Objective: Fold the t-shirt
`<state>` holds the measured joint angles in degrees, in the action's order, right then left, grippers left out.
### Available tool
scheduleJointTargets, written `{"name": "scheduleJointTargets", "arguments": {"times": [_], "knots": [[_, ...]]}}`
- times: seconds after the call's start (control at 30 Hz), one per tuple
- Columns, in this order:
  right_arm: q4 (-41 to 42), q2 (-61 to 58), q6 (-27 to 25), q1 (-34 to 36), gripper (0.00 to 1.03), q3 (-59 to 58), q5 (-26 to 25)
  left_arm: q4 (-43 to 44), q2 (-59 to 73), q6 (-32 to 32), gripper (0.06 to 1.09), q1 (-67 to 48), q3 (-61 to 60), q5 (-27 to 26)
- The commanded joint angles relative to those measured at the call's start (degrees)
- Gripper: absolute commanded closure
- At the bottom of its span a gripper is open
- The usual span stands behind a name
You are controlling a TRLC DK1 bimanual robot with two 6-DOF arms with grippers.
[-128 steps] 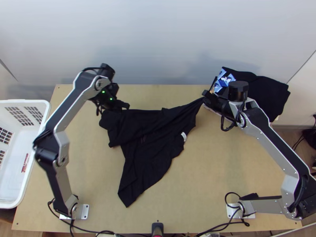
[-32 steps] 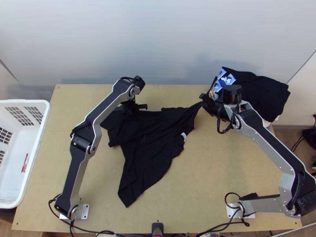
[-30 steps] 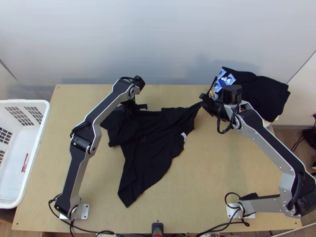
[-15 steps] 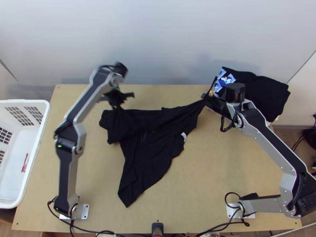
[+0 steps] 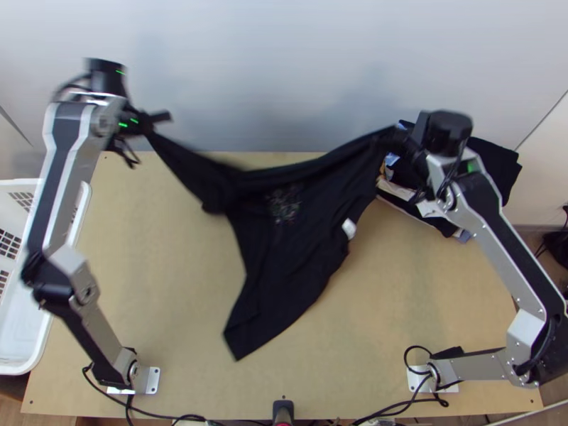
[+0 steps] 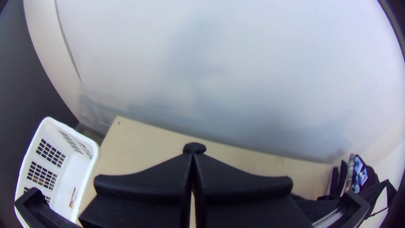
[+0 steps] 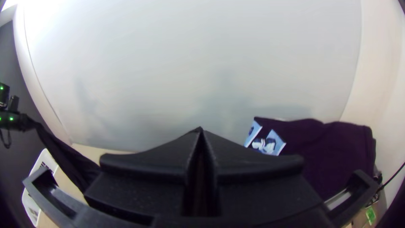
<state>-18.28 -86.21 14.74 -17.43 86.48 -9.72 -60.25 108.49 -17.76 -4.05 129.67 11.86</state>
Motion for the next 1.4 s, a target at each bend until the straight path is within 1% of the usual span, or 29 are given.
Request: {"name": "scheduleJointTargets", "arguments": {"times": [0.0, 0.1, 0.2, 0.23, 0.3, 0.4, 0.47, 0.5, 0.63, 0.77, 0.87, 0.97, 1.07, 1.13, 1.2, 1.27, 1.37], "knots": [[-3.69, -3.43, -2.35, 1.08, 1.0, 13.1, -3.82, 11.03, -9.79, 2.82, 1.05, 6.95, -1.08, 1.94], [-5.27, -2.82, -2.17, 1.17, 1.0, 15.21, -5.49, 12.52, -12.33, 3.26, 1.05, 11.35, -1.26, 1.94], [-6.15, -0.53, -2.0, 1.17, 1.0, 16.18, -6.28, 12.52, -15.59, 6.07, 1.05, 13.46, -2.14, 1.85], [-6.15, 0.35, -2.09, 1.17, 1.0, 16.53, -6.37, 13.23, -16.9, 7.21, 1.05, 14.07, -2.84, 1.85], [-6.15, 1.4, -2.09, 1.08, 1.0, 17.23, -6.72, 15.69, -19.72, 7.48, 1.05, 15.22, -4.86, 1.85], [-6.15, 2.28, -2.17, 1.08, 1.0, 18.73, -6.98, 19.12, -22.35, 6.25, 1.05, 16.71, -6.44, 1.33], [-5.89, 2.19, -2.26, 1.08, 1.0, 19.96, -7.25, 22.19, -23.5, 3.17, 1.05, 18.56, -8.03, 1.06], [-5.18, 2.1, -2.44, 1.08, 1.0, 19.96, -7.34, 23.33, -23.67, 3.08, 1.05, 18.56, -8.11, -0.08], [-3.07, -0.01, -2.79, 2.31, 1.0, 21.54, -7.34, 27.2, -23.67, 2.73, 1.05, 18.82, -7.94, -0.78], [-3.07, 1.4, -2.53, 1.7, 1.0, 28.84, -7.34, 28.08, -25.52, 1.5, 1.05, 19.0, -6.27, -0.7], [-3.07, 5.0, -2.44, 0.2, 1.0, 31.38, -7.25, 28.43, -29.03, 0.97, 1.05, 19.0, -7.94, -0.7], [-3.87, 10.19, -2.44, -2.26, 1.0, 31.56, -7.25, 30.37, -34.66, 0.53, 1.05, 19.0, -12.95, -0.78], [-6.94, 16.08, -2.44, -4.81, 1.0, 30.15, -7.07, 33.35, -41.95, 0.44, 1.05, 18.64, -20.51, -0.78], [-10.37, 20.91, -2.53, -7.09, 1.0, 28.13, -6.72, 35.99, -47.4, 0.62, 1.05, 18.56, -26.66, -0.43], [-15.99, 26.19, -3.49, -9.9, 1.0, 25.06, -4.7, 40.65, -53.64, 1.41, 1.05, 18.91, -35.01, 0.62], [-20.21, 31.55, -3.84, -10.34, 1.0, 21.1, -3.29, 45.75, -59.71, 2.29, 1.05, 19.08, -42.74, 1.68], [-23.03, 37.87, -4.02, -9.9, 1.0, 19.26, -2.59, 46.63, -64.98, 2.2, 1.05, 20.05, -46.79, 2.47]]}}
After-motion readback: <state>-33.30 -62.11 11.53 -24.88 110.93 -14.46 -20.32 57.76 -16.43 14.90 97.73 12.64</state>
